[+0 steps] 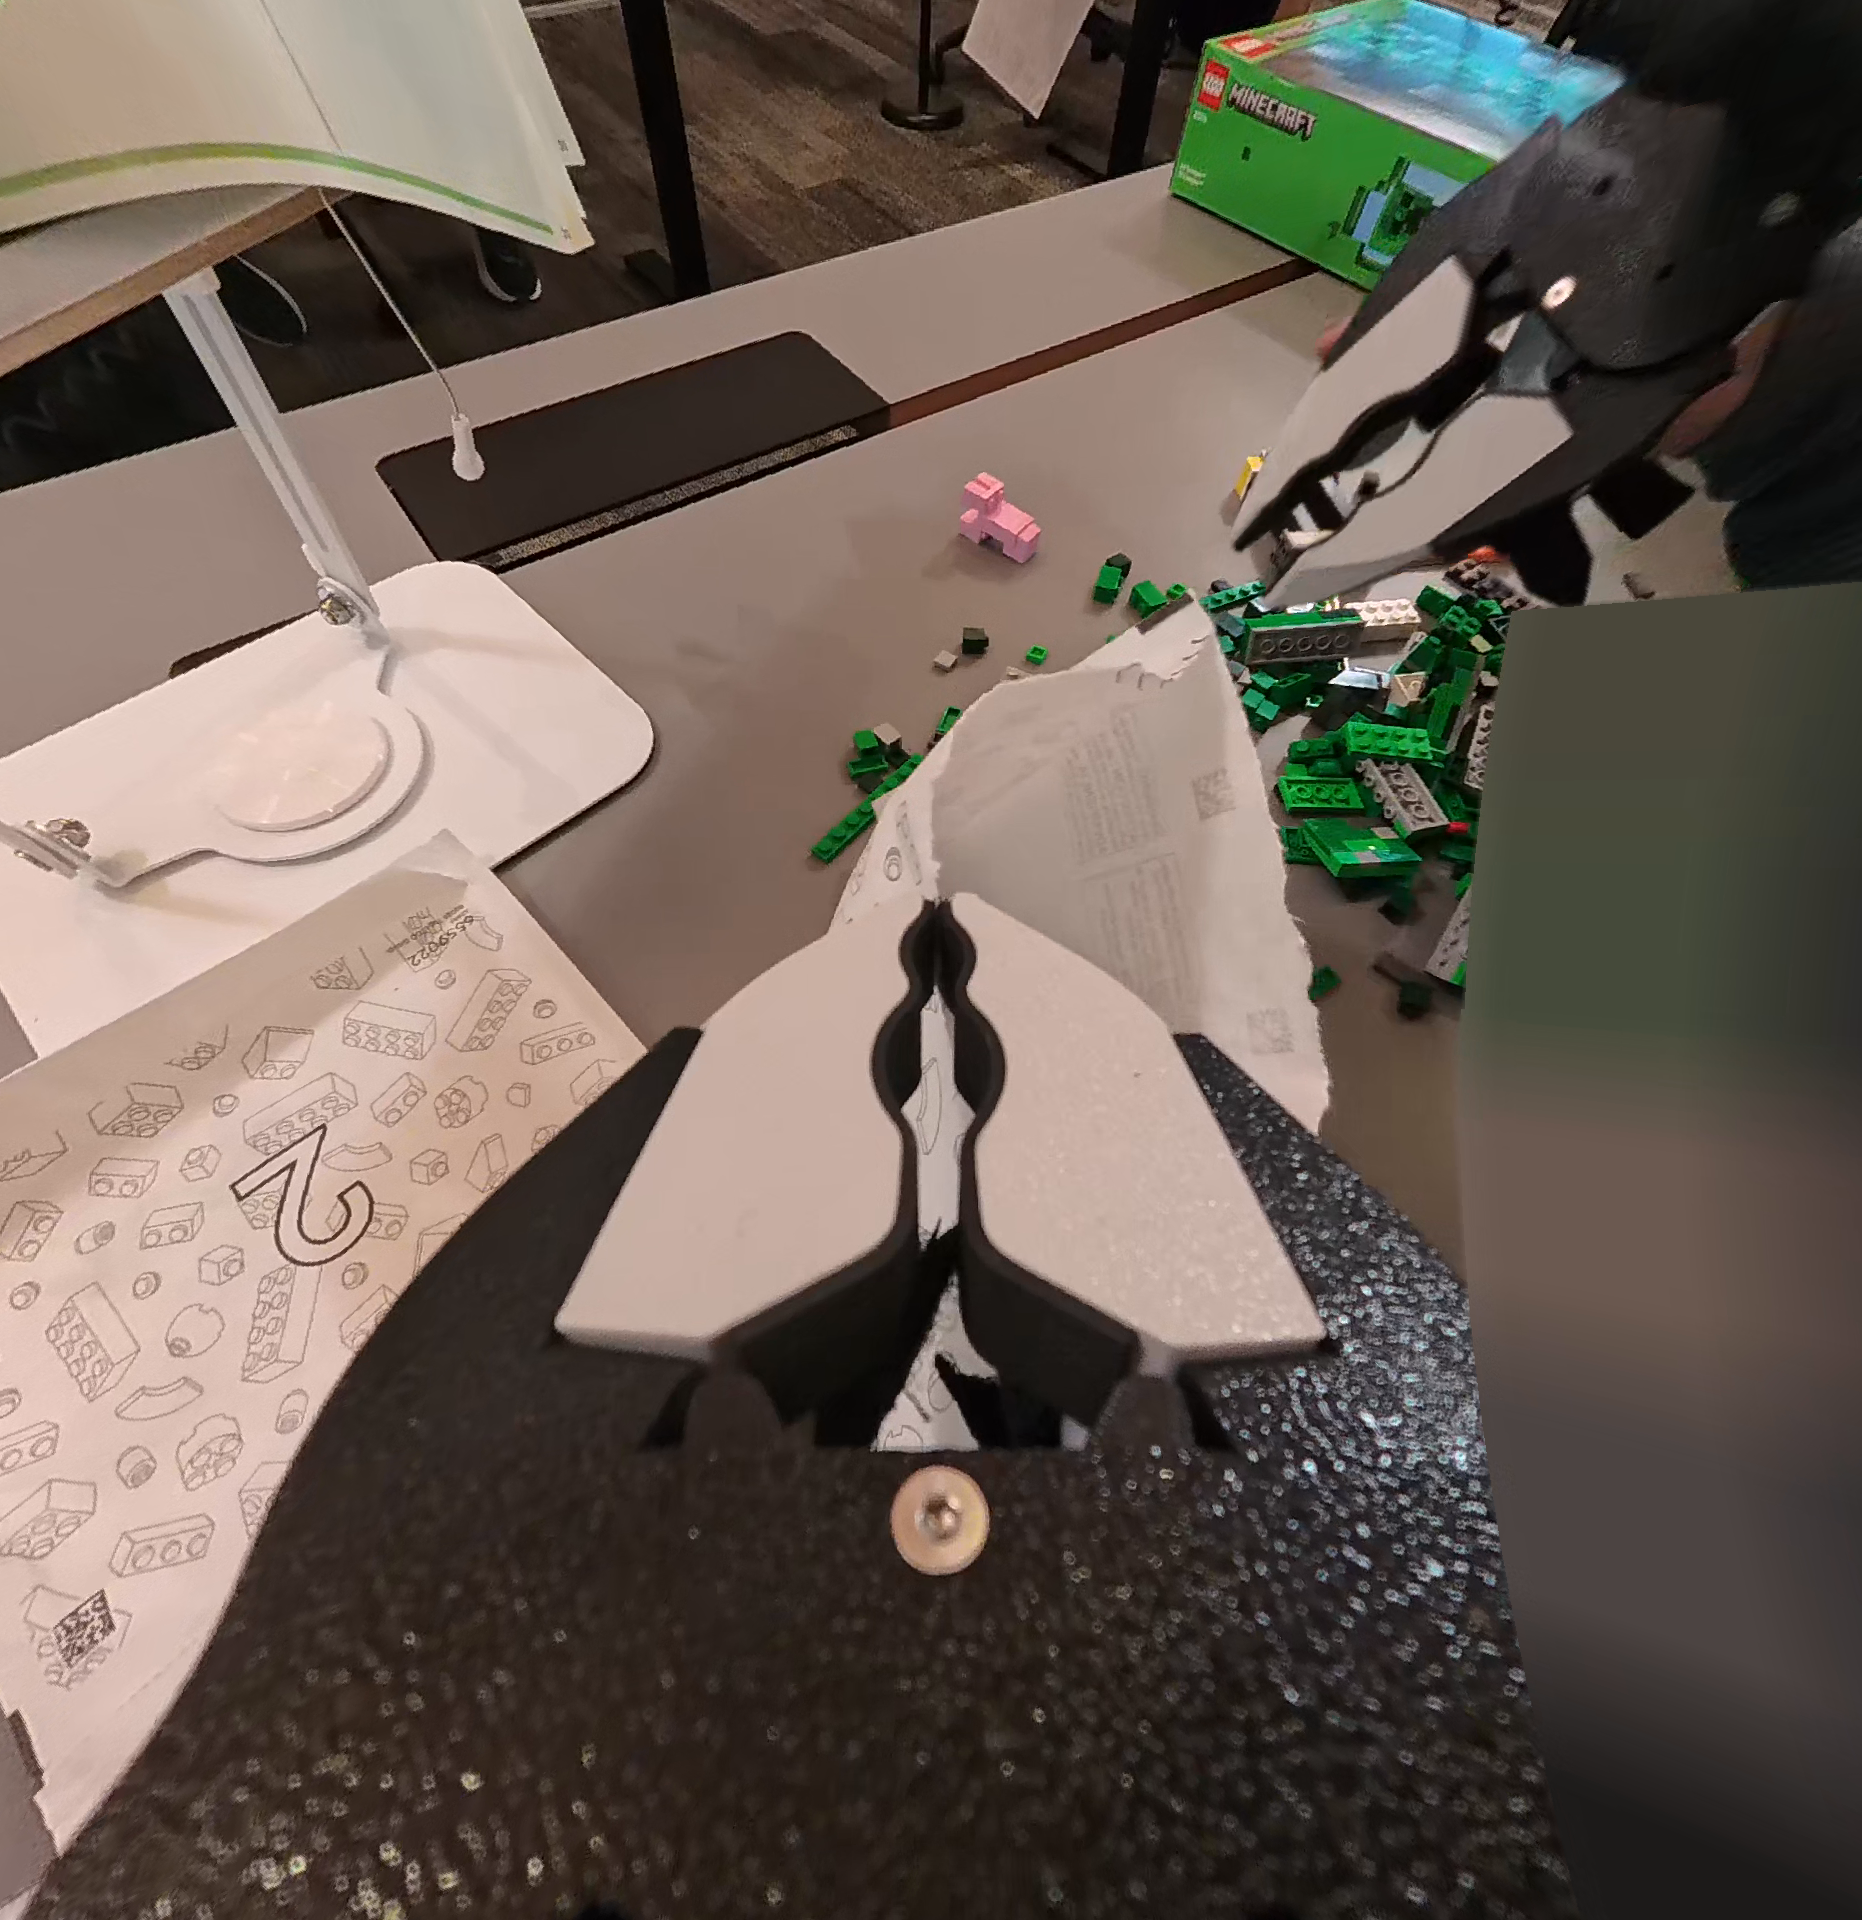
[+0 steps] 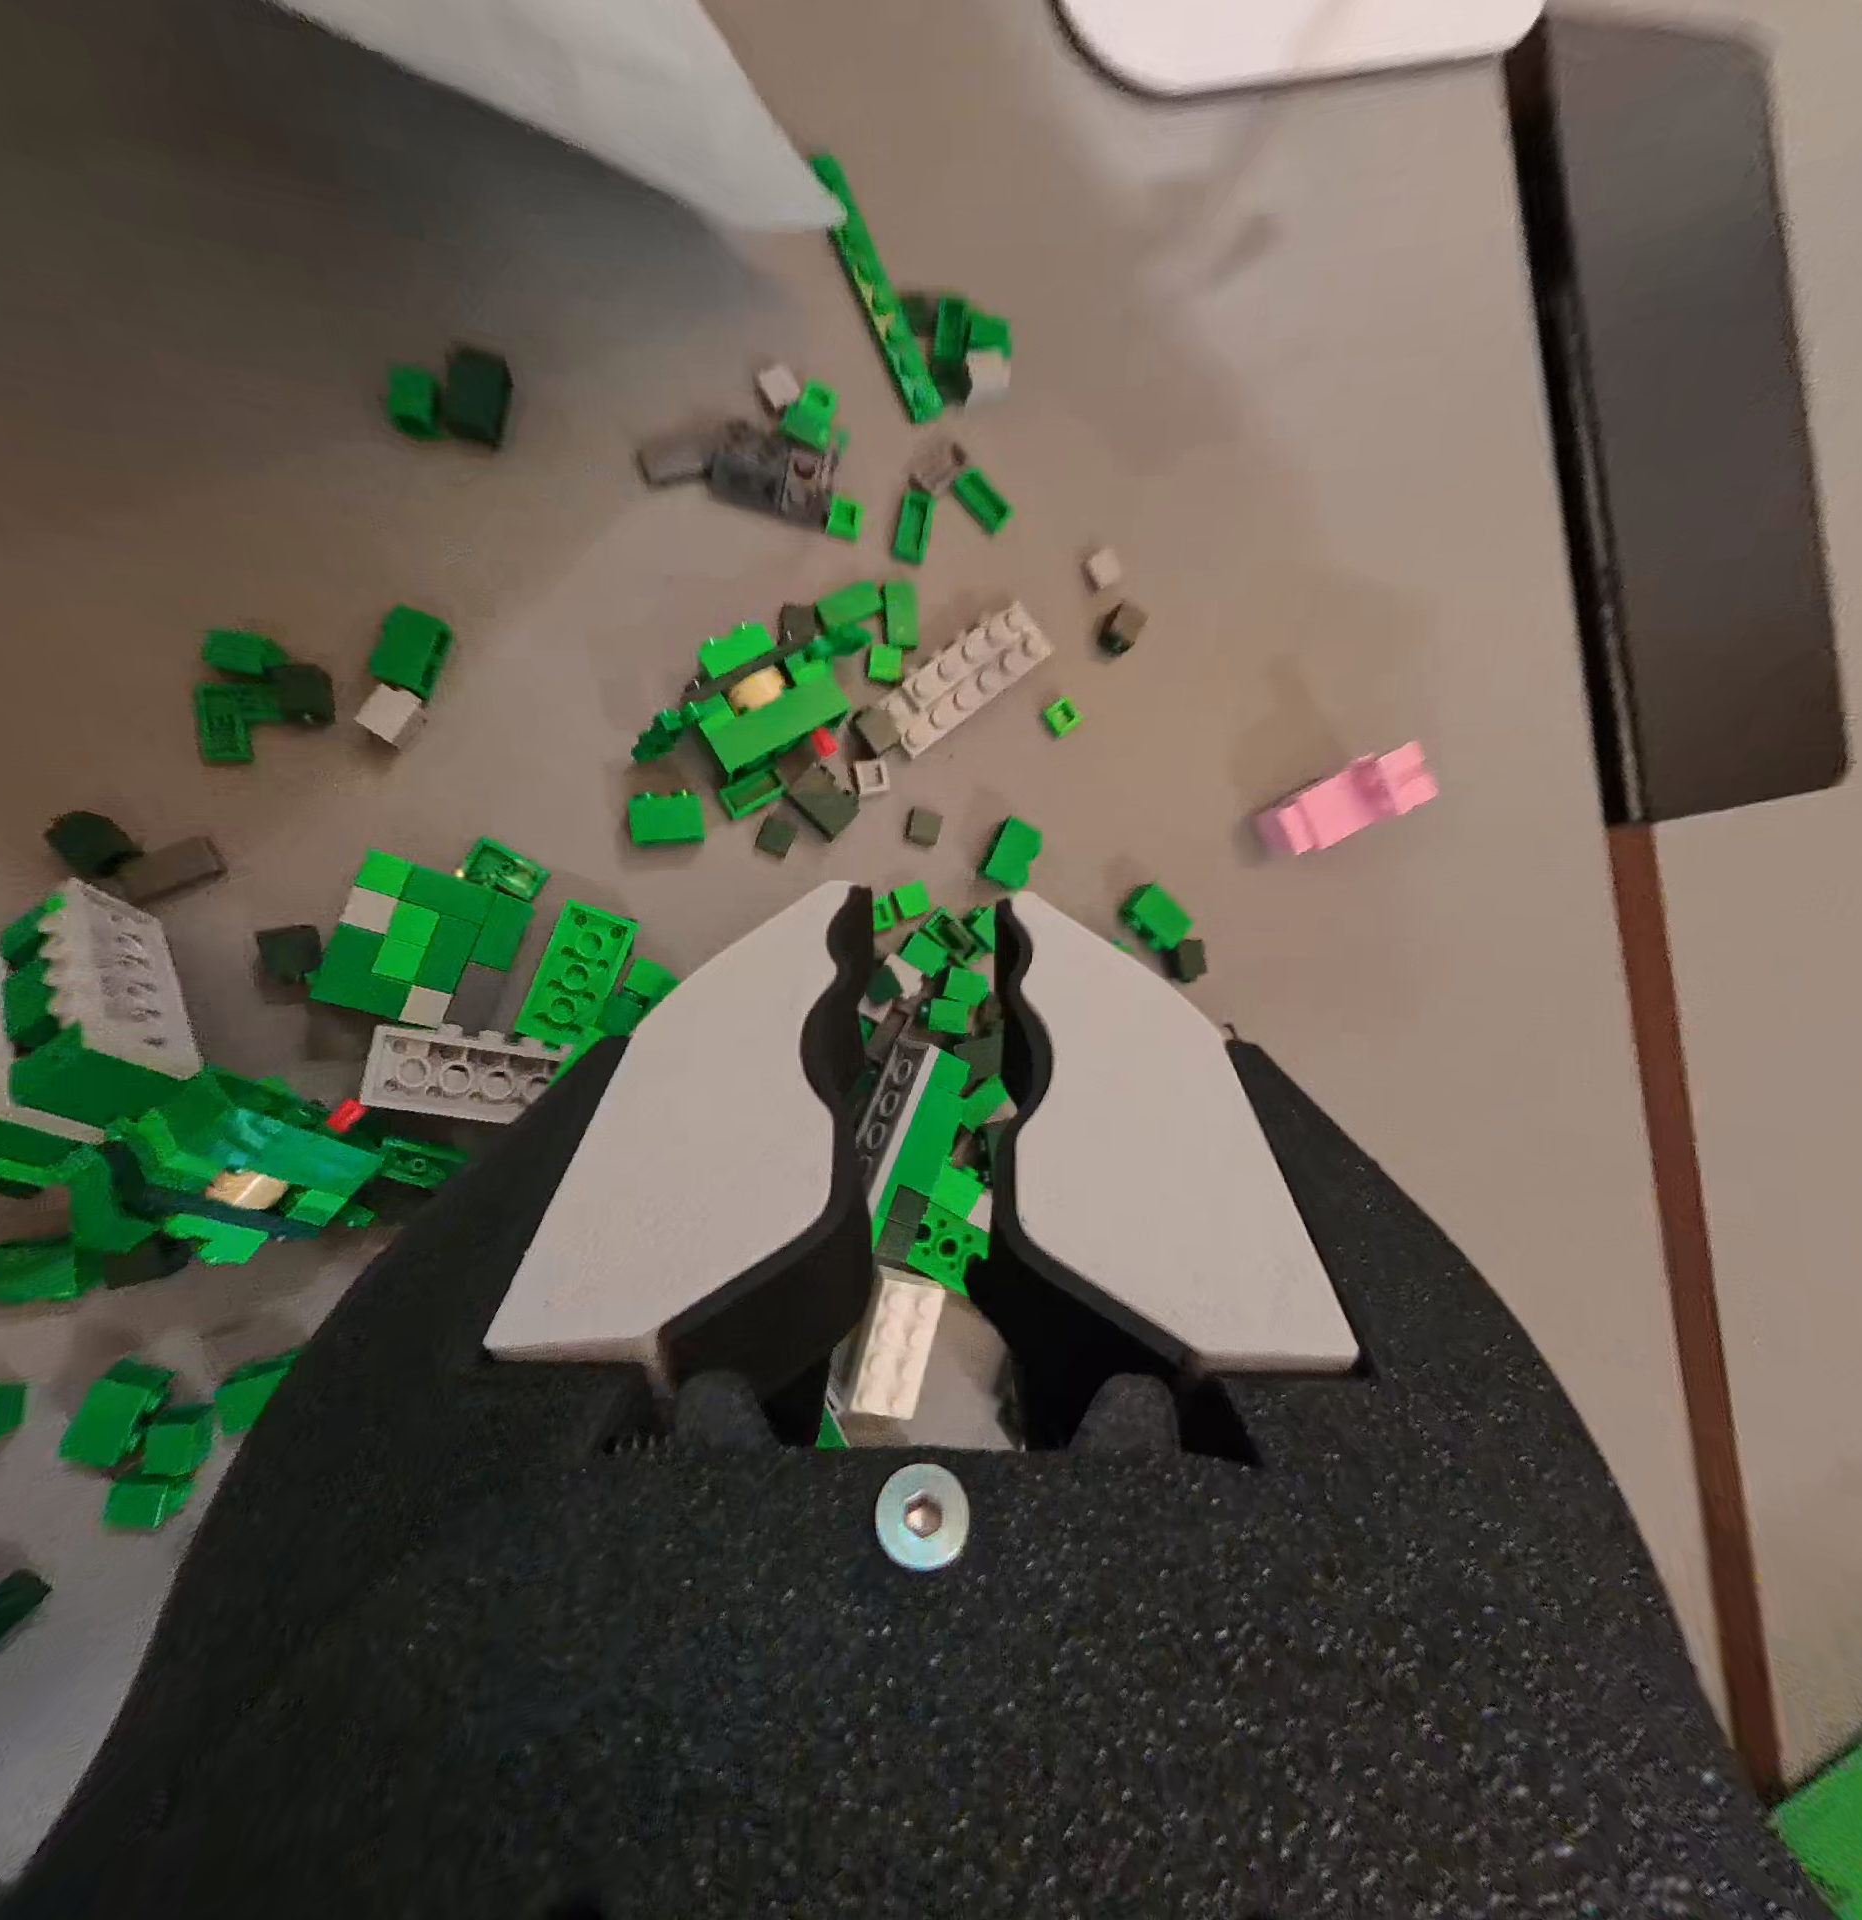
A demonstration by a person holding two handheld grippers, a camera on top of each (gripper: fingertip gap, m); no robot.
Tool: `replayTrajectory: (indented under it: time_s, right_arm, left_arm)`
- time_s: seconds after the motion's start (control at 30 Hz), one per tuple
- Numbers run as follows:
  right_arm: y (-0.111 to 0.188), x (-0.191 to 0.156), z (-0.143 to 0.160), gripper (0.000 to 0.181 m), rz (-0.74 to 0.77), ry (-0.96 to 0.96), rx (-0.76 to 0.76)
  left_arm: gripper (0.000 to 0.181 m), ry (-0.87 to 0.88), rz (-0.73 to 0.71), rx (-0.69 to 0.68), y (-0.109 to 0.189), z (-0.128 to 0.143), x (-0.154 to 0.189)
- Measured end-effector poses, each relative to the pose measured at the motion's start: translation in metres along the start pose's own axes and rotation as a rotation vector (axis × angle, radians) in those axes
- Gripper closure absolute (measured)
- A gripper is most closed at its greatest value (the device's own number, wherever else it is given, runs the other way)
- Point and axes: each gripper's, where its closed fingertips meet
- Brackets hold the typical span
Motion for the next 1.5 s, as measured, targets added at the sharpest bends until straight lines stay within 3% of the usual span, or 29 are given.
replayTrajectory:
  time_s: [0.03,0.37,0.73,0.83,0.97,1.13,1.3,1.4,1.5]
  right_arm:
    - [-0.006,0.0,0.003,0.16,-0.01,-0.001,-0.021]
    - [-0.057,-0.004,0.0,0.167,-0.138,-0.143,-0.056]
    - [-0.058,-0.007,0.017,0.161,-0.174,-0.139,-0.098]
    - [-0.058,-0.006,0.018,0.172,-0.162,-0.13,-0.098]
    - [-0.055,-0.006,0.02,0.173,-0.119,-0.052,-0.111]
    - [0.002,-0.015,-0.039,0.173,0.032,0.181,0.168]
    - [0.071,-0.074,-0.114,0.173,0.124,0.474,0.465]
    - [0.076,-0.108,-0.137,0.173,0.186,0.626,0.457]
    - [0.062,-0.129,-0.153,0.173,0.234,0.713,0.407]
  left_arm:
    - [0.181,-0.001,0.0,0.0,0.0,0.0,0.0]
    - [0.181,-0.007,0.014,-0.006,-0.002,0.0,0.003]
    - [0.181,-0.002,0.024,-0.003,-0.002,0.001,0.003]
    - [0.181,-0.004,0.025,-0.004,-0.002,0.001,0.004]
    - [0.181,-0.006,0.024,-0.006,-0.002,0.001,0.004]
    - [0.181,-0.008,0.02,-0.004,-0.003,0.0,0.004]
    - [0.181,-0.02,0.026,-0.006,-0.005,-0.002,0.009]
    - [0.181,-0.028,0.03,-0.009,-0.007,-0.002,0.011]
    - [0.181,-0.034,0.033,-0.012,-0.007,-0.003,0.014]
Point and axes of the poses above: each gripper's, where its closed fingertips meet, y back along the fingers, z out of its underside, x = y × z across the jaws, and after that the axes turned 11 degrees about -x, right-handed
